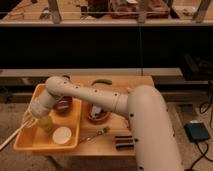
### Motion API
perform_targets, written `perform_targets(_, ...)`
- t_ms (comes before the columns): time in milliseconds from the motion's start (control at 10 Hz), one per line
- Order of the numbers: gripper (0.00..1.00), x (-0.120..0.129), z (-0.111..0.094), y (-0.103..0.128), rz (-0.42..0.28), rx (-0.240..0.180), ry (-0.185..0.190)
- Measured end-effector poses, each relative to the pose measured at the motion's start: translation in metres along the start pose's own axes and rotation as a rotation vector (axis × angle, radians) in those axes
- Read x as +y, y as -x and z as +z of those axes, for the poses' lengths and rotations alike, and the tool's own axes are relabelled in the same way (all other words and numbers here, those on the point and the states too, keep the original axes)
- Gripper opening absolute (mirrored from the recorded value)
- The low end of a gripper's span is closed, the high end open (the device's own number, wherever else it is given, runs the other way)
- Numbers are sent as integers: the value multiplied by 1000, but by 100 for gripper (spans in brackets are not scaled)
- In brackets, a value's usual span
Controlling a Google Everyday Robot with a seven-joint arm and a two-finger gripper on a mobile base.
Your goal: Place brush in plastic cup
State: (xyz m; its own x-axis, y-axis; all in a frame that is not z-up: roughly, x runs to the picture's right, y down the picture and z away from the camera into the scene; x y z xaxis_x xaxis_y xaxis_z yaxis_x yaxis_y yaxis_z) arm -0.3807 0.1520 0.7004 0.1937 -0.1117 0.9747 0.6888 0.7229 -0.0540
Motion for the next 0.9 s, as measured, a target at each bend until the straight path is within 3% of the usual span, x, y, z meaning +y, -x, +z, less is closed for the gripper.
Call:
perform_targets(100,80,1,0,-1,4,1,2)
perform_targets(900,80,8,-10,-14,36,36,-7)
